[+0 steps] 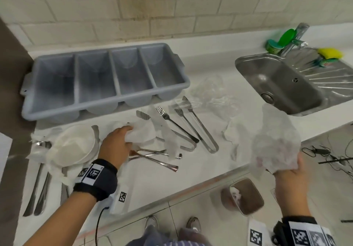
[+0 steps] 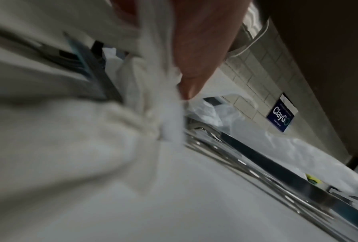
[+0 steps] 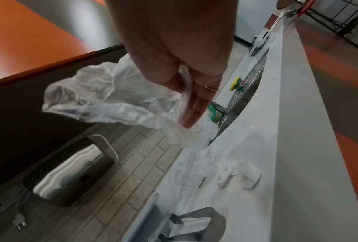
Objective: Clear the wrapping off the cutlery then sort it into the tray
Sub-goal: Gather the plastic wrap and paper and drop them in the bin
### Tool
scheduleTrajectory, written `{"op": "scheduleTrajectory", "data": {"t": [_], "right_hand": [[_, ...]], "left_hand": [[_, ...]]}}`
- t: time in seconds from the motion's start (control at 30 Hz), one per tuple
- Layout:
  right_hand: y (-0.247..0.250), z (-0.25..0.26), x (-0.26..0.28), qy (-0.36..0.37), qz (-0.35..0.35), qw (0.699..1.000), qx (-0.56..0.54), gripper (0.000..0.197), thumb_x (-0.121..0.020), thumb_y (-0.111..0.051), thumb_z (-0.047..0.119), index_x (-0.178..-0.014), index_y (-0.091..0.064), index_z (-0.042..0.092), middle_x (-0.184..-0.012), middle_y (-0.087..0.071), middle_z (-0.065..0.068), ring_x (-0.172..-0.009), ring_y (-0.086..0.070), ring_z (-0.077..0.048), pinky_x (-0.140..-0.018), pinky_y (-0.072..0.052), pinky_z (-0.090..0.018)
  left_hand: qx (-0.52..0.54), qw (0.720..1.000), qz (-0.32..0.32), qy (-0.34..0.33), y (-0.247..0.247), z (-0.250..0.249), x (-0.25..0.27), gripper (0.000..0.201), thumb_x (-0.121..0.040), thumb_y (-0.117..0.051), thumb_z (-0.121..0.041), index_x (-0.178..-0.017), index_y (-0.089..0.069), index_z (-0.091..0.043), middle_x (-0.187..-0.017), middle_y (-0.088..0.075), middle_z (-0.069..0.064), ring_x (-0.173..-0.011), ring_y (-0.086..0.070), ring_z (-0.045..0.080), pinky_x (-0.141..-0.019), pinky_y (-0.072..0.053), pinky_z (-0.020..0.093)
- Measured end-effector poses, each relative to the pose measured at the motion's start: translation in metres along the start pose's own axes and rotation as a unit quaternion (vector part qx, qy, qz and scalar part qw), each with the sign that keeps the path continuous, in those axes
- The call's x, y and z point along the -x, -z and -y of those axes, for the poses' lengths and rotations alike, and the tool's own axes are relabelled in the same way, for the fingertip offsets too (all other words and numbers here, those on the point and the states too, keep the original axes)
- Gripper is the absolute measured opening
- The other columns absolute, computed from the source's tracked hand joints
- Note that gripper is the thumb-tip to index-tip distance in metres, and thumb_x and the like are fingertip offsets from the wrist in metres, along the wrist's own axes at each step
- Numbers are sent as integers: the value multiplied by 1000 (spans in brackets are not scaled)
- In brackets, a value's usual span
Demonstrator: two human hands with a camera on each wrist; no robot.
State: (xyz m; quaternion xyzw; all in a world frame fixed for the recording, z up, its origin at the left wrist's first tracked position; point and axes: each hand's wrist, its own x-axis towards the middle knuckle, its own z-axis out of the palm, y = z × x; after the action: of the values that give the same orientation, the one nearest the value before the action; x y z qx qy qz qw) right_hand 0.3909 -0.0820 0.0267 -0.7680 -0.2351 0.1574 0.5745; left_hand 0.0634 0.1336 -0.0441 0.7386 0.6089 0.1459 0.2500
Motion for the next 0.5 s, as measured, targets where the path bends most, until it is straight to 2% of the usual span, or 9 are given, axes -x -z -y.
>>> {"op": "scheduleTrajectory", "data": {"t": [0.07, 0.1, 0.13, 0.2, 0.23, 0.3, 0.4, 0.47, 0.5], "right_hand": [[-1, -4, -5, 10, 42, 999, 33, 38, -82, -50, -2, -95, -59, 33, -99, -63, -3, -90, -61, -14, -75, -52, -26], [-3, -6, -10, 33, 54, 995, 79, 37, -79, -50, 1, -99, -61, 31, -108, -61, -7, -98, -57, -20, -82, -48, -30], [-7, -2, -14, 61, 62, 988, 127, 42, -76, -48, -4, -106, -61, 24, -118, -56, -11, -106, -53, -23, -87, -43, -27], [-20, 2, -26, 117, 80, 964, 224, 55, -72, -42, -21, -116, -58, 9, -136, -39, -16, -118, -43, -24, -90, -34, -11], [-29, 1, -35, 134, 99, 948, 271, 56, -72, -41, -25, -118, -57, 4, -143, -31, -17, -123, -40, -25, -93, -32, -10], [-48, -6, -58, 124, 159, 909, 364, 52, -77, -46, -18, -126, -51, 1, -152, -17, -17, -131, -35, -30, -102, -33, -22], [-77, -18, -86, 36, 302, 831, 466, 72, -83, -59, 10, -145, -22, 7, -157, -3, -16, -141, -22, -35, -113, -27, -40], [-96, -23, -96, 8, 350, 814, 463, 85, -83, -62, 21, -148, -7, 21, -157, 2, -16, -141, -20, -35, -114, -27, -44], [-105, -27, -98, 16, 355, 808, 470, 84, -84, -61, 24, -147, -6, 27, -157, 1, -16, -140, -22, -37, -113, -28, -45]], "left_hand": [[-3, 1000, -21, -3, 7, -2, -2, 45, -81, -53, -1, -124, -54, -15, -128, -58, 15, -115, -53, 33, -101, -42, 40], [-6, 999, -36, -5, 12, -4, -2, 44, -82, -51, 0, -123, -55, -12, -126, -60, 16, -114, -52, 35, -100, -41, 40], [-7, 999, -53, -9, 19, -8, -2, 42, -82, -49, 0, -123, -55, -11, -122, -61, 18, -112, -52, 37, -98, -42, 41], [0, 995, -98, -27, 33, -13, -2, 39, -82, -51, -3, -120, -57, -9, -116, -64, 20, -106, -55, 38, -93, -45, 43], [9, 992, -121, -35, 40, -15, 0, 37, -83, -52, -5, -119, -57, -9, -113, -65, 21, -103, -57, 38, -92, -46, 45], [45, 984, -164, -45, 55, -21, 6, 31, -86, -51, -10, -116, -59, -9, -108, -68, 20, -98, -59, 37, -88, -48, 44], [115, 973, -198, -31, 72, -33, 19, 27, -89, -53, -13, -115, -56, -6, -109, -66, 20, -100, -58, 37, -80, -43, 36], [171, 965, -197, -17, 77, -39, 28, 30, -89, -56, -14, -117, -55, -5, -112, -65, 19, -105, -58, 33, -81, -39, 29], [196, 962, -190, -11, 78, -40, 32, 31, -89, -57, -14, -118, -54, -4, -112, -65, 16, -104, -58, 29, -82, -38, 27]]}}
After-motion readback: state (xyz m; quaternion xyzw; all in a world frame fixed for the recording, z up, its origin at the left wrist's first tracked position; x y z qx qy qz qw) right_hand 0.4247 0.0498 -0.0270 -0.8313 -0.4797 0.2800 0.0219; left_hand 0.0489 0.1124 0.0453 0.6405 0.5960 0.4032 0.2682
